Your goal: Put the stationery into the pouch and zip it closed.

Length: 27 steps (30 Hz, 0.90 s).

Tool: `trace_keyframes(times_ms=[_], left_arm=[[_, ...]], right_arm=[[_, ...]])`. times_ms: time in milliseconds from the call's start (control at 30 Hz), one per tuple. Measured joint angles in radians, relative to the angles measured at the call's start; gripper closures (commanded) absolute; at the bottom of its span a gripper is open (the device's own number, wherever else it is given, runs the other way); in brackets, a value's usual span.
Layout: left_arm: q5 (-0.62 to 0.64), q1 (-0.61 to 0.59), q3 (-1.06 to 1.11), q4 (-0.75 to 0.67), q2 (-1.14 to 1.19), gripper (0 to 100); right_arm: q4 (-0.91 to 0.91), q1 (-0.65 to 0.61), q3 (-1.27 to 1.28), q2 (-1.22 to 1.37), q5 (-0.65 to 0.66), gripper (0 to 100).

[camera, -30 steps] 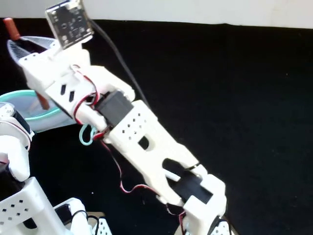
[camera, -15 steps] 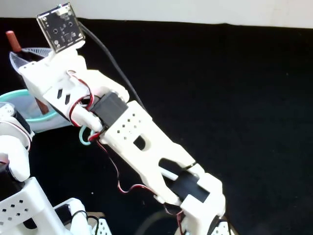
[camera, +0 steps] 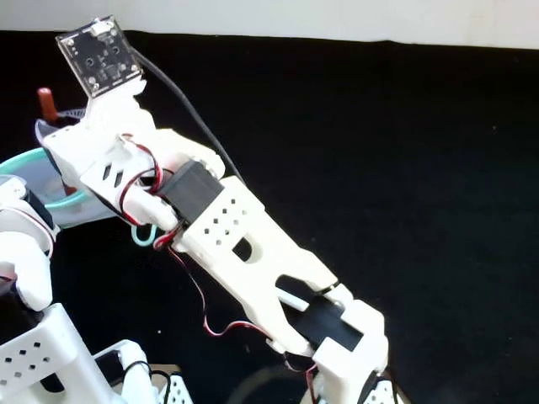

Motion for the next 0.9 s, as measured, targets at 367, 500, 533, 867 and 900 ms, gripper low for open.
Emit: trace_keyframes(times_ms=[367,500,533,867,900], left_arm=[[0.0,0.0,0.0,0.0,0.0,99],[0.0,0.0,0.0,0.0,0.0,99],[0.0,0.0,0.0,0.0,0.0,99],[0.0,0.0,0.0,0.0,0.0,99],[0.0,0.0,0.0,0.0,0.0,99]], right_arm=[[0.166,-0.02,0.003,0.003,0.032,80.3],[0.192,-0.025,0.003,0.003,0.072,80.3],[0.192,-0.026,0.003,0.003,0.077,80.3],[0.206,0.009,-0.006,-0.153,0.086,80.3],[0.219,0.025,-0.006,-0.167,0.086,80.3]])
